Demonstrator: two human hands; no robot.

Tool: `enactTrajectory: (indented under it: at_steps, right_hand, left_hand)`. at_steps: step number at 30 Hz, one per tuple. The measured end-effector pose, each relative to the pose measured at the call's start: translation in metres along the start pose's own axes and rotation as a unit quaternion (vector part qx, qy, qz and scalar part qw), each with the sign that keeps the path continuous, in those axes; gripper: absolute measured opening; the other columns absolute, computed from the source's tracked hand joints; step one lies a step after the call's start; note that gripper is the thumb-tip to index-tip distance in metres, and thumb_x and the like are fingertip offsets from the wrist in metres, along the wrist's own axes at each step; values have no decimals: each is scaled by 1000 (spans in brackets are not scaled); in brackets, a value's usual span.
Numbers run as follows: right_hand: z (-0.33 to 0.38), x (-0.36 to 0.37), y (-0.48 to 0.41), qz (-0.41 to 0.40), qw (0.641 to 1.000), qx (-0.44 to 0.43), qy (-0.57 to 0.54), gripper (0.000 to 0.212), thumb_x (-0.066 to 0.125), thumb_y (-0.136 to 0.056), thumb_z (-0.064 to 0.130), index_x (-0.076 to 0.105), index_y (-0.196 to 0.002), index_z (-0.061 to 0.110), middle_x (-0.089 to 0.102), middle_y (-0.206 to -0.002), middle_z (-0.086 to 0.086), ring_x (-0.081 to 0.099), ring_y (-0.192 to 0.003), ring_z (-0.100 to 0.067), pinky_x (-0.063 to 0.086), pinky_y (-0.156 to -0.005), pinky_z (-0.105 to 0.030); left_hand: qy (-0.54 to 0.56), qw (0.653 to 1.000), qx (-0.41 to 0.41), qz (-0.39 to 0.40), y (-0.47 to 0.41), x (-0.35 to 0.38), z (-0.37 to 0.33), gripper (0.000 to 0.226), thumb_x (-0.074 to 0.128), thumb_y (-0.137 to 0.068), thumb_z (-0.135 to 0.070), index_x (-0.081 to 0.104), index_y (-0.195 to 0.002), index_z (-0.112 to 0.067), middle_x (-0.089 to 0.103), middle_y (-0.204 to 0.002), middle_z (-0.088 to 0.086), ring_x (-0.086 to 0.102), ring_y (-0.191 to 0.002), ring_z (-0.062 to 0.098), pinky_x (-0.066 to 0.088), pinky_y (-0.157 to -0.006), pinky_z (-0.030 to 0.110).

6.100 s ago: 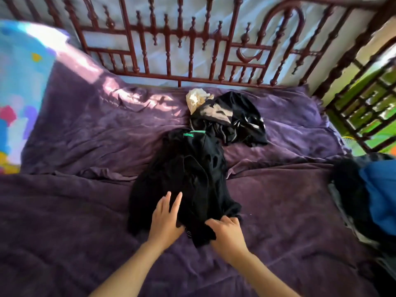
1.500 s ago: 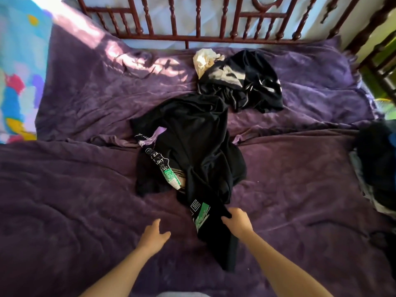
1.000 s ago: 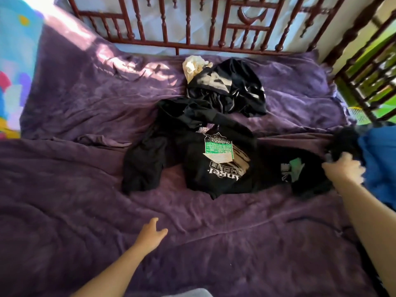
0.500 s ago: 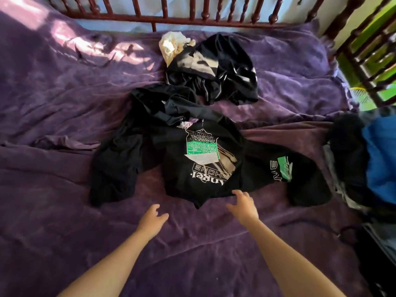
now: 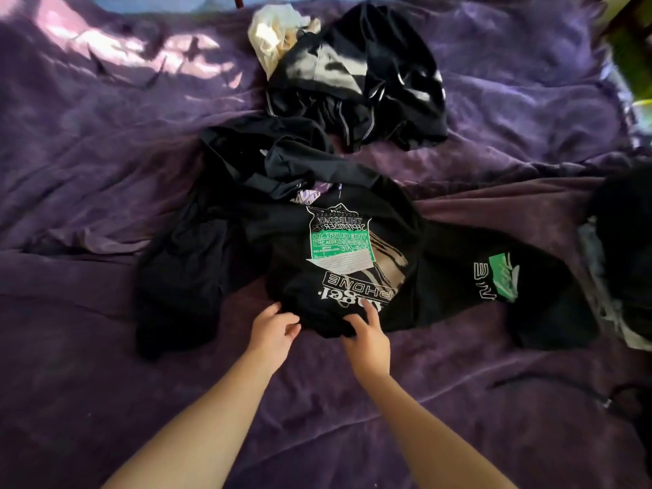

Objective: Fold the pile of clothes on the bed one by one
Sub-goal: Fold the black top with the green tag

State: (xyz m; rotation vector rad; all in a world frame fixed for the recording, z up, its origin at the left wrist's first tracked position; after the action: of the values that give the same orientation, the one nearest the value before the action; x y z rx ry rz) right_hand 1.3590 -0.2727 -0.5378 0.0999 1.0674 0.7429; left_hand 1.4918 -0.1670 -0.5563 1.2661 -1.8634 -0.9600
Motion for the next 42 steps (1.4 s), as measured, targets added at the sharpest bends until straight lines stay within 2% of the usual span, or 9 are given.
enactTrajectory:
  at_steps: [6, 10, 15, 19, 23, 27, 30, 36, 42]
  right_hand:
    - [23, -66, 10, -106, 989, -81, -71, 19, 65, -78, 0, 70, -96, 2, 66, -92, -10, 58, -88, -31, 35, -70, -22]
    - [68, -132, 33, -199, 964, -171, -30, 11, 72, -71, 0, 72, -82, 1, 68, -78, -10, 58, -83, -34, 36, -67, -26]
    - [152, -224, 85, -320, 896, -307, -1, 7, 73, -69, 8, 73, -73, 2, 69, -84, -6, 56, -87, -34, 45, -74, -39]
    - [205, -275, 119, -249, 913, -288, -147, 20, 61, -88, 11, 57, -69, 14, 53, -66, 9, 47, -68, -7, 33, -62, -12]
    - [273, -317, 167, -260, 887, -331, -190, 34, 55, -93, 17, 41, -62, 21, 41, -56, 9, 39, -50, -2, 30, -47, -14]
    - [328, -339, 212, -253, 864, -384, -204, 27, 54, -94, 19, 45, -69, 13, 40, -57, 5, 36, -49, -4, 27, -47, -18]
    - [344, -357, 234, -233, 851, -384, -272, 29, 56, -93, 21, 46, -66, 16, 38, -55, 4, 33, -45, -3, 28, -45, -19]
    - [362, -380, 270, -232, 838, -416, -267, 25, 60, -91, 22, 62, -80, 0, 53, -70, -10, 48, -66, -20, 39, -63, -32]
    - [343, -411, 283, -272, 825, -419, -265, 24, 63, -89, 24, 61, -65, 24, 61, -60, 7, 55, -57, -4, 45, -58, -22]
  left_hand:
    - [-185, 975, 124, -1, 29, 7, -16, 59, 40, -78, 24, 47, -131, 2, 53, -122, 15, 51, -116, 21, 44, -89, 28]
    - [-414, 856, 306, 55, 74, 31, -25, 70, 58, -74, 11, 38, -139, -5, 44, -137, 12, 42, -129, 25, 33, -109, 37]
    - [-593, 703, 392, -20, 126, 47, -45, 94, 71, -75, -44, 14, -148, -26, 30, -148, -6, 30, -131, 22, 37, -103, 38]
    - [-569, 706, 422, -10, 174, 51, -66, 107, 70, -71, -55, 4, -149, -25, 28, -149, -2, 30, -134, 24, 36, -102, 42]
    - [-566, 663, 488, 35, 229, 55, -68, 108, 70, -68, -59, 11, -149, -18, 29, -148, -1, 32, -134, 20, 35, -104, 39]
    - [-316, 794, 492, 167, 283, 26, -91, 90, 77, -53, -55, 45, -130, -22, 55, -128, -3, 50, -122, 11, 42, -103, 33]
    - [-195, 799, 489, 290, 314, -11, -112, 64, 77, -55, -43, 51, -113, -32, 68, -102, -22, 59, -100, -10, 47, -80, 8]
    - [-207, 764, 606, 81, 342, -86, -146, 44, 77, -73, -7, 61, -110, -23, 63, -102, -16, 59, -93, -7, 44, -83, 5]
    - [-99, 711, 692, -72, 391, -164, -203, 20, 65, -79, 9, 70, -88, -9, 61, -72, -19, 54, -63, -22, 38, -63, -3]
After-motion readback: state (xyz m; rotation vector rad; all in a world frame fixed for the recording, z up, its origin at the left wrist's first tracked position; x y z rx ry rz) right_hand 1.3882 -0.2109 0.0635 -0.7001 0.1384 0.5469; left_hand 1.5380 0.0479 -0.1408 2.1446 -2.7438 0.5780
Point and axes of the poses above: each hand's wrist, its own y-axis away from the middle knuckle, its own x-axis out of the palm, z = x × y, the point moved 6 cm from there along -y, towards the middle knuckle
